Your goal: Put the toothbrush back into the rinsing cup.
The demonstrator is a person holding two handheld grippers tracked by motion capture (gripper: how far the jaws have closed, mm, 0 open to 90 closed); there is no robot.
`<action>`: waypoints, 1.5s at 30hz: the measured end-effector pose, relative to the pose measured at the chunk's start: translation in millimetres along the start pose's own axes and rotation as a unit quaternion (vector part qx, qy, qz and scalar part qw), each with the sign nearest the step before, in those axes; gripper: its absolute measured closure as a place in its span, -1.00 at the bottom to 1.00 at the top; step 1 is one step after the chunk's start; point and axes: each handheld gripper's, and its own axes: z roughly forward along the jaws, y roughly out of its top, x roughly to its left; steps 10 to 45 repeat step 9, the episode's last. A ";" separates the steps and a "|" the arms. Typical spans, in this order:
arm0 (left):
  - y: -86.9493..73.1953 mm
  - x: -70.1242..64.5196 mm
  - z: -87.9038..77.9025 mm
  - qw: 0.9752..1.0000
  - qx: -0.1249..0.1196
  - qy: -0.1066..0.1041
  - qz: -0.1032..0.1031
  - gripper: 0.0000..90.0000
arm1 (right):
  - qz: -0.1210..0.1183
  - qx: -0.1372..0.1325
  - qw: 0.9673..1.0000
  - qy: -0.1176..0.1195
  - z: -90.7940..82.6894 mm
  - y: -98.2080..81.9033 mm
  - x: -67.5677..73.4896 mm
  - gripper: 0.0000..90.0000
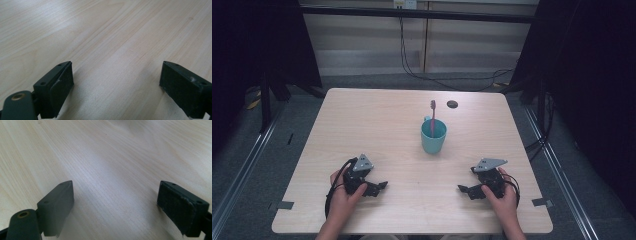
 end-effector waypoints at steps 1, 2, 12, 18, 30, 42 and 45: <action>0.0 0.0 0.0 1.000 0.000 0.000 0.000 -0.74 | 0.000 -0.002 1.000 0.000 -0.1 -0.5 0.0 -0.70; 0.0 -0.1 0.0 1.000 0.000 0.000 0.000 -0.74 | 0.001 -0.004 1.000 0.001 0.0 -1.1 0.1 -0.71; 0.0 0.0 0.0 1.000 0.000 0.000 0.000 -0.74 | 0.002 -0.013 1.000 -0.002 -0.2 -3.7 0.5 -0.72; 0.0 0.0 0.0 1.000 0.000 0.000 0.000 -0.74 | 0.002 -0.013 1.000 -0.002 -0.2 -3.7 0.5 -0.72; 0.0 0.0 0.0 1.000 0.000 0.000 0.000 -0.74 | 0.002 -0.013 1.000 -0.002 -0.2 -3.7 0.5 -0.72; 0.0 0.0 0.0 1.000 0.000 0.000 0.000 -0.74 | 0.002 -0.013 1.000 -0.002 -0.2 -3.7 0.5 -0.72; 0.0 0.0 0.0 1.000 0.000 0.000 0.000 -0.74 | 0.002 -0.013 1.000 -0.002 -0.2 -3.7 0.5 -0.72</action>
